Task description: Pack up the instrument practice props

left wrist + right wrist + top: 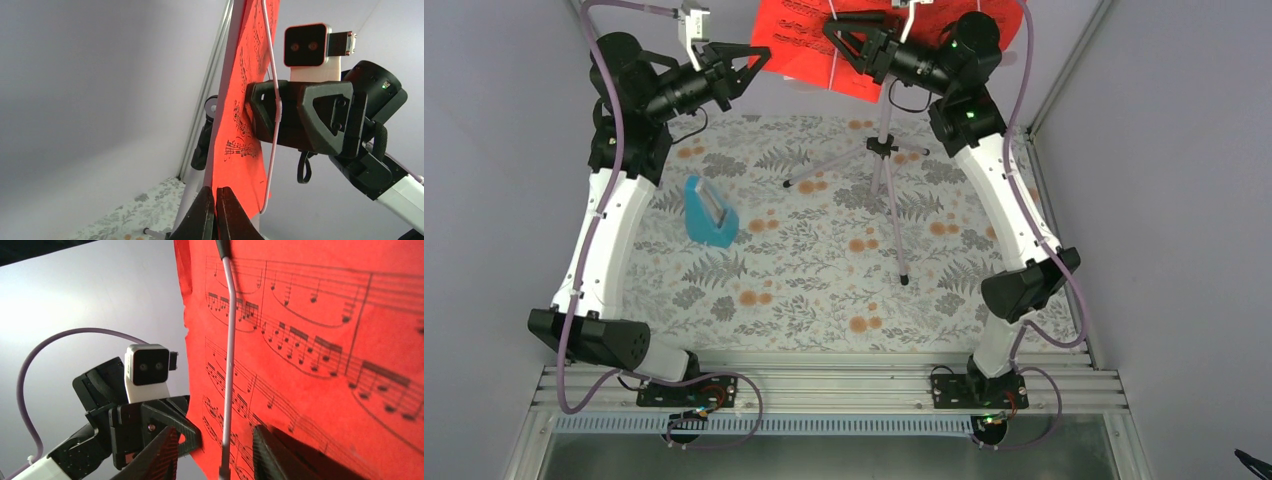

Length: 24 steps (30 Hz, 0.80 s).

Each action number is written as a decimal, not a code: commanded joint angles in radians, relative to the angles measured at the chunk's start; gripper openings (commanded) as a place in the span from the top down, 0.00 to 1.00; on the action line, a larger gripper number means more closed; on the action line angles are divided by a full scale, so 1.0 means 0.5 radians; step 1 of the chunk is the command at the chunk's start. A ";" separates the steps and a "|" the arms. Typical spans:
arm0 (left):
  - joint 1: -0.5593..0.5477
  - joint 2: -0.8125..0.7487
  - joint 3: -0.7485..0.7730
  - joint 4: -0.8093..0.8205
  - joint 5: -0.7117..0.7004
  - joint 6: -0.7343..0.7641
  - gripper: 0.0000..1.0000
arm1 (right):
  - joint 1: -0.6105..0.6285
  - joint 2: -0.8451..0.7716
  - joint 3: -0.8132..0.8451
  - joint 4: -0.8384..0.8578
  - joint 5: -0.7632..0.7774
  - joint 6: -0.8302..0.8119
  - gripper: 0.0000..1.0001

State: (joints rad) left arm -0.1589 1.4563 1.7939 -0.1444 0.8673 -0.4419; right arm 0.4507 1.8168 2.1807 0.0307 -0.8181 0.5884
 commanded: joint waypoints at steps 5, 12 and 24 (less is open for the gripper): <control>0.011 -0.013 0.031 0.003 0.002 0.015 0.98 | 0.028 0.136 0.204 0.182 -0.031 0.106 0.68; 0.008 -0.027 0.005 -0.019 0.002 0.031 0.98 | 0.035 0.196 0.249 0.278 -0.020 0.132 0.80; 0.034 -0.106 -0.125 -0.060 -0.278 -0.068 0.98 | 0.047 0.141 0.089 0.558 -0.111 0.019 0.97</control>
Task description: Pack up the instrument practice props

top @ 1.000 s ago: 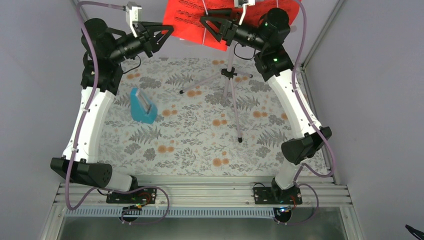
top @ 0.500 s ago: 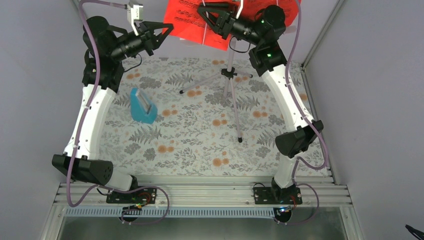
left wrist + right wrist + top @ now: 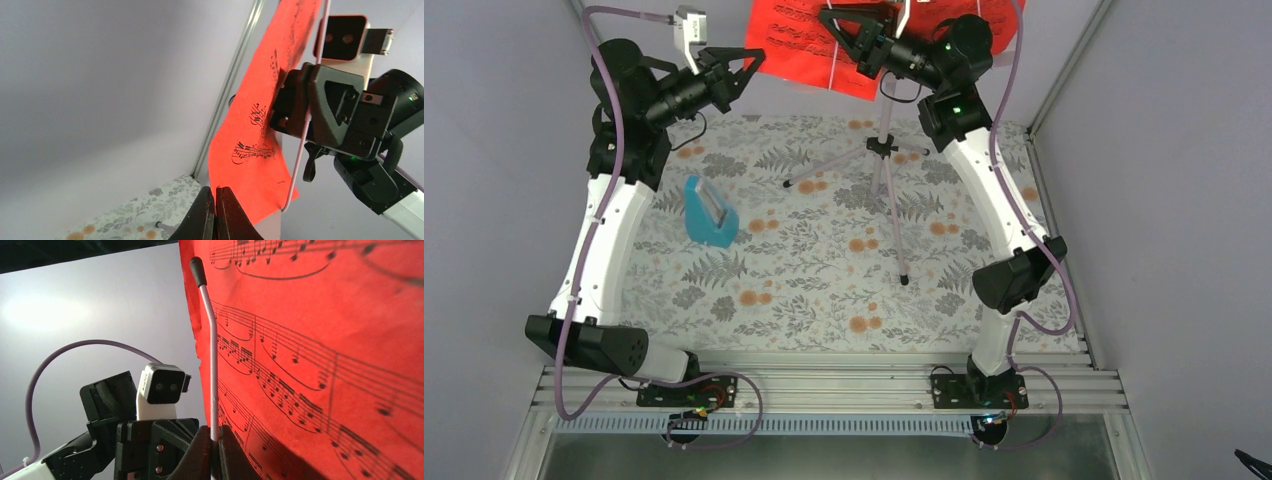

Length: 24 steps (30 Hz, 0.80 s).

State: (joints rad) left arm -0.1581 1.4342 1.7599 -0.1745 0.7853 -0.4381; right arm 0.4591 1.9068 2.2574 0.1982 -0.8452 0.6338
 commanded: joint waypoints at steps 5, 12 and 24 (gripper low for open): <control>0.072 -0.108 -0.138 0.058 -0.144 -0.136 0.98 | 0.034 -0.044 -0.094 0.273 -0.051 -0.090 0.97; 0.168 -0.403 -0.444 0.073 -0.477 -0.110 0.98 | 0.035 -0.021 -0.092 0.271 -0.013 -0.076 0.97; 0.224 -0.959 -1.120 -0.107 -0.918 -0.065 0.98 | 0.035 -0.052 -0.169 0.208 0.101 -0.084 0.92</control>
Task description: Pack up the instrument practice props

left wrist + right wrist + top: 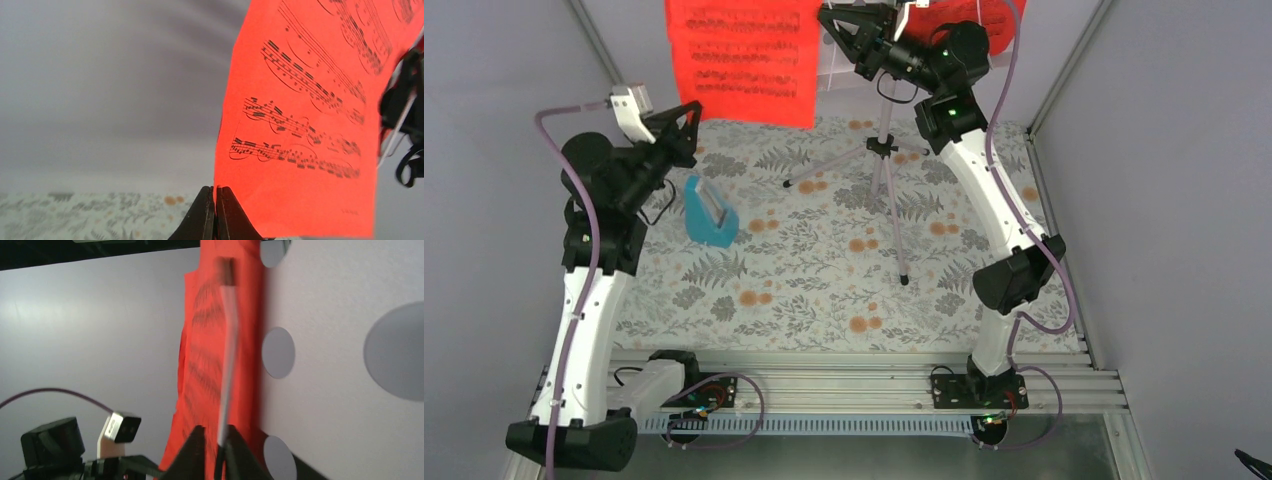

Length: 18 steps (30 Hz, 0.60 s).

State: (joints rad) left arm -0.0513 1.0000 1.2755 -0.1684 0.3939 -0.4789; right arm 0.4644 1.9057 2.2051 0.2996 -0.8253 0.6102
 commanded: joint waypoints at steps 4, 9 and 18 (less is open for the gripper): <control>0.014 -0.240 -0.321 -0.283 -0.290 0.075 0.98 | 0.024 -0.070 -0.111 0.000 0.095 -0.042 0.78; 0.014 -0.383 -0.487 -0.436 -0.370 0.088 0.98 | 0.024 -0.088 -0.137 -0.005 0.089 -0.047 0.75; 0.014 -0.553 -0.653 -0.484 -0.321 0.083 0.98 | 0.025 -0.120 -0.198 -0.024 0.106 -0.109 0.97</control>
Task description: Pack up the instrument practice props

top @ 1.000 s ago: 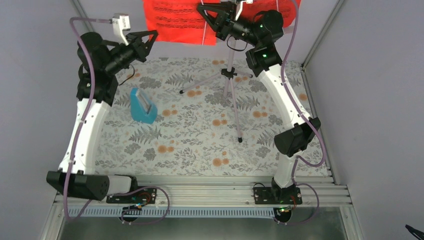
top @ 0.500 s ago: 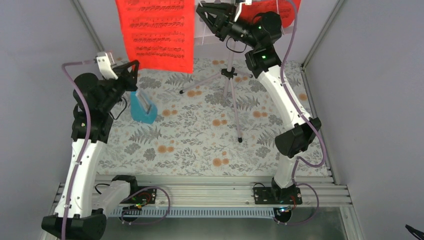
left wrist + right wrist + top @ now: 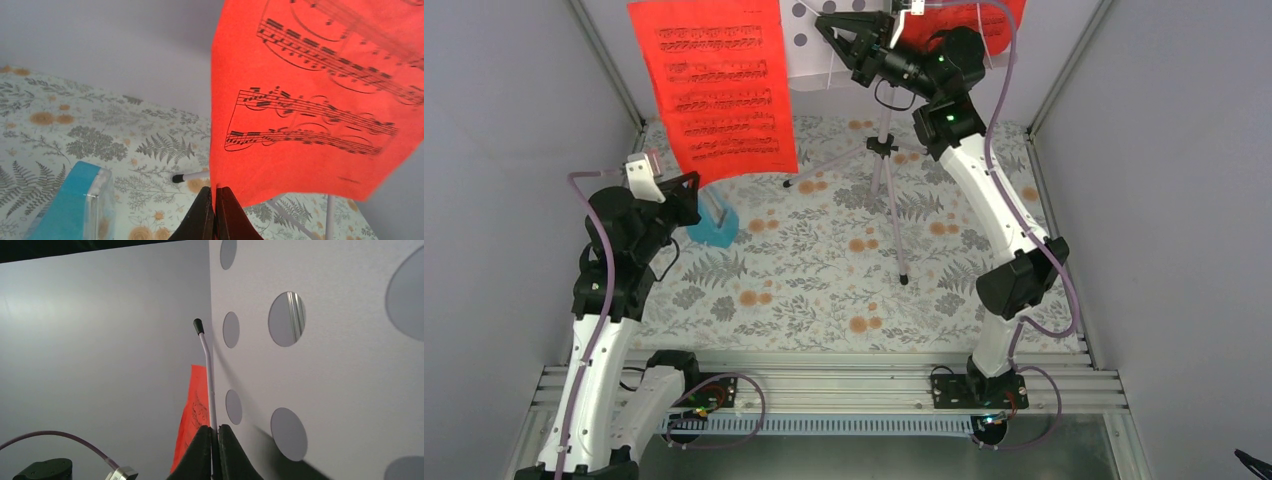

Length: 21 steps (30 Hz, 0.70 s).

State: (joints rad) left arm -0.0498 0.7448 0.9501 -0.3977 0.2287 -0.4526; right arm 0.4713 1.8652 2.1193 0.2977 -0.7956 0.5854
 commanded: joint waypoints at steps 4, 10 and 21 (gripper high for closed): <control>0.011 -0.019 0.028 -0.085 0.034 0.052 0.98 | 0.011 -0.069 -0.116 0.068 0.039 -0.060 0.96; 0.009 -0.041 -0.068 -0.123 0.088 -0.001 0.98 | 0.011 -0.168 -0.397 0.412 0.113 0.034 0.96; 0.011 -0.040 -0.181 -0.091 0.338 0.001 0.98 | 0.011 -0.256 -0.710 0.756 0.368 0.216 0.96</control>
State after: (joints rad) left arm -0.0494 0.7269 0.8650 -0.4477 0.3229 -0.4599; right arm 0.4774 1.7527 1.8084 0.6498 -0.6758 0.6632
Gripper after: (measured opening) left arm 0.026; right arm 0.037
